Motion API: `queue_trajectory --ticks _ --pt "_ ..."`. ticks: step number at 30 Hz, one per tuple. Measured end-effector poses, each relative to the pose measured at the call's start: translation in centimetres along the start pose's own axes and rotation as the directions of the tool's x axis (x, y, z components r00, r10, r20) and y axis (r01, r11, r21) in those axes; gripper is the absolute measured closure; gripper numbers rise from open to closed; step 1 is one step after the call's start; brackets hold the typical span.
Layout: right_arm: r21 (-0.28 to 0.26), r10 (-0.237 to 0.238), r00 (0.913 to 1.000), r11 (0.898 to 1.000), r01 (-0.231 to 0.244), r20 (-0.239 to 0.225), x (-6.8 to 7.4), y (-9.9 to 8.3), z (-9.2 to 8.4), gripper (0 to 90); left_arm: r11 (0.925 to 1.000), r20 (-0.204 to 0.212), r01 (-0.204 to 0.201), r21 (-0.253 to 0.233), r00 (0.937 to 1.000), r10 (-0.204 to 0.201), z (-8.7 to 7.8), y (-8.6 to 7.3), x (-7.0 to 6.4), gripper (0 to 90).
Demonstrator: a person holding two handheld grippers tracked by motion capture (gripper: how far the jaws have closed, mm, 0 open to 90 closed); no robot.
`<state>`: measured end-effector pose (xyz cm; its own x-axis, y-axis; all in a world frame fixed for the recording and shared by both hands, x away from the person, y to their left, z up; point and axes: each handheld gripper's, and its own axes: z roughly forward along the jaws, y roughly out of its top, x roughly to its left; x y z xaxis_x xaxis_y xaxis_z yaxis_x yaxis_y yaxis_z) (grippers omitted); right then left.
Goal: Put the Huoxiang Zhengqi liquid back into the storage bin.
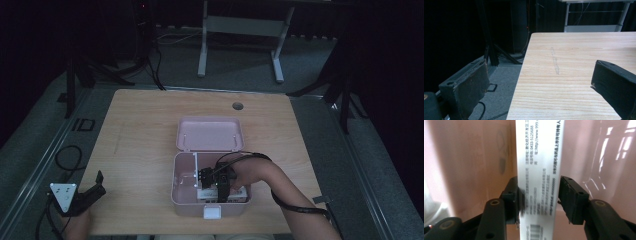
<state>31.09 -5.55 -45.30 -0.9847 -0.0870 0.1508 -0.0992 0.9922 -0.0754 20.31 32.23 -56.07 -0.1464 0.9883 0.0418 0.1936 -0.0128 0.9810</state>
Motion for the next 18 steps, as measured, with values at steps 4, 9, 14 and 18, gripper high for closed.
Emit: queue_trajectory --ticks 4,9,14,18 --pt "-0.01 0.009 1.0 1.0 -0.009 0.002 0.3 -0.2 -1.1 48.0 1.0 0.001 0.0 0.0 1.0 0.0 0.0 0.0 0.0 1.6" --pt "-0.044 0.018 0.9995 0.999 -0.017 0.025 0.6 -0.7 -3.1 43.6 1.0 0.001 0.002 -0.002 1.0 -0.002 0.0 0.0 0.0 1.7" --pt "-0.102 0.044 0.9981 0.994 -0.039 0.044 0.6 -1.6 -5.0 38.2 1.0 0.0 0.0 -0.001 1.0 0.0 0.0 0.0 0.0 1.6" --pt "-0.164 0.081 0.996 0.984 -0.073 0.039 0.1 -3.0 -6.3 26.4 1.0 -0.001 -0.001 -0.002 1.0 0.001 0.0 0.0 0.0 1.6"
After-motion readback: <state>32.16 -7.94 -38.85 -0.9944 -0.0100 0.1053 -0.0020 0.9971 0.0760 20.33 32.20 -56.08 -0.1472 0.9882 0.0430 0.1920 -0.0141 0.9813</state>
